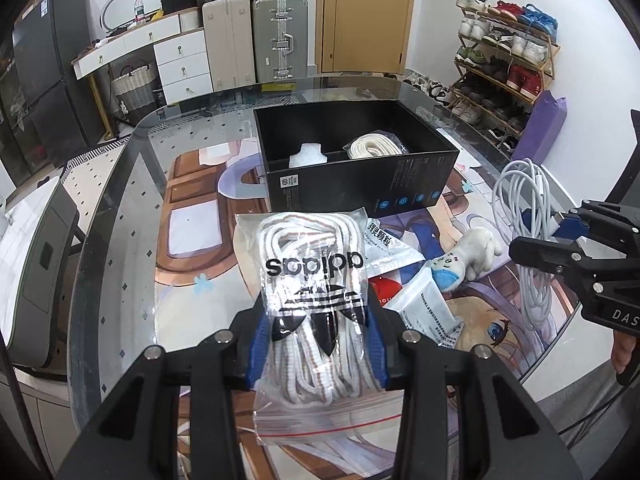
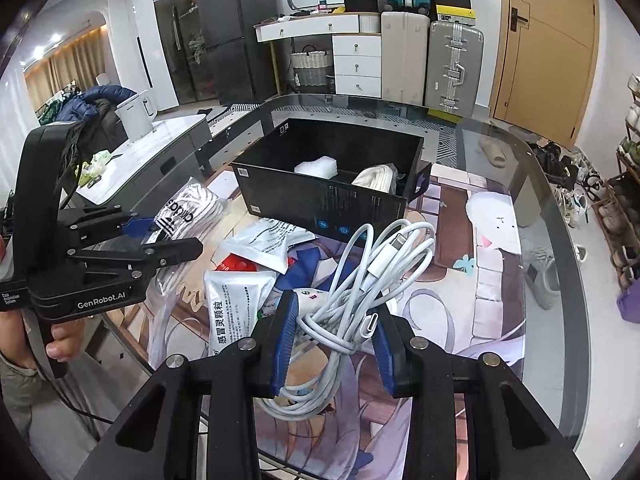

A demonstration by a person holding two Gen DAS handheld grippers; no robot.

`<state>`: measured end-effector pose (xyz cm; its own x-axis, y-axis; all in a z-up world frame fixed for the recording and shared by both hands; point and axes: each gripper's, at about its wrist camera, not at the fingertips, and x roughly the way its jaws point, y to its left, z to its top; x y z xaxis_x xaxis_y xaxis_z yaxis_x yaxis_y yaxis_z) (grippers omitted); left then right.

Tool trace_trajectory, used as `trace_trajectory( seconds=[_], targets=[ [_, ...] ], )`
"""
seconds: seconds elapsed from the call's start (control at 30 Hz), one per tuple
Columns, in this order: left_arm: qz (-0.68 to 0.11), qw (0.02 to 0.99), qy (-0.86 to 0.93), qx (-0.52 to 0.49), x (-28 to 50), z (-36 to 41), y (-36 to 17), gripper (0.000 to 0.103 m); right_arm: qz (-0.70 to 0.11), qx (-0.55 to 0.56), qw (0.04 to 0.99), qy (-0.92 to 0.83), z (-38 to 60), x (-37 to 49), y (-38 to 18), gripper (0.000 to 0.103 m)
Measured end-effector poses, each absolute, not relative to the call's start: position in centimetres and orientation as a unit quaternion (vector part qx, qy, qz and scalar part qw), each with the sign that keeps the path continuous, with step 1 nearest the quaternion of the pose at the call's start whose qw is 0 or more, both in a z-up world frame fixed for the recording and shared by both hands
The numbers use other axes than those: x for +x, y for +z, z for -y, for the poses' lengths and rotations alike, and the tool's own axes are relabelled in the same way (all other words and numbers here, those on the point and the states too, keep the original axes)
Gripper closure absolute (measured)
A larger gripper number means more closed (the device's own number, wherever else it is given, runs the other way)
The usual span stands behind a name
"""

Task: Organize soft objects
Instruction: 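Lift the Adidas rope bag with the left tool while the right tool lifts the cable coil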

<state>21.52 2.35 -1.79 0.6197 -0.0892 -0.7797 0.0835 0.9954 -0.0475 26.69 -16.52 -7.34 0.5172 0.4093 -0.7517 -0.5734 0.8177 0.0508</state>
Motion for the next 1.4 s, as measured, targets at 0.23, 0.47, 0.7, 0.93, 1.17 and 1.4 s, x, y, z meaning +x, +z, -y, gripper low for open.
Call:
trace_trajectory(
  seconds=[0.23, 0.47, 0.7, 0.93, 1.17, 1.4],
  targets=[
    [-0.431, 0.901, -0.05, -0.006, 21.4, -2.2, -1.4, 0.063, -0.4, -0.103, 0.864, 0.289, 16.2, 26.6, -7.3, 0.067],
    [-0.42, 0.905, -0.058, -0.003, 21.1, -1.5, -0.5, 0.063, -0.385, -0.1, 0.868, 0.297, 16.1, 26.1, -6.3, 0.067],
    [-0.407, 0.911, -0.062, -0.001, 21.0, -1.2, 0.3, 0.063, -0.369, -0.099, 0.872, 0.305, 15.7, 25.4, -5.1, 0.067],
    [-0.376, 0.925, -0.062, -0.014, 20.9, -1.4, 2.1, 0.063, -0.336, -0.097, 0.883, 0.312, 15.0, 25.2, -2.8, 0.068],
    [-0.348, 0.935, -0.06, -0.038, 21.7, -1.8, 4.1, 0.063, -0.291, -0.083, 0.9, 0.314, 14.5, 25.2, 0.1, 0.067],
    [-0.309, 0.948, -0.051, -0.058, 22.6, -2.6, 6.1, 0.063, -0.261, -0.08, 0.915, 0.298, 13.8, 26.4, 2.0, 0.067]
  ],
)
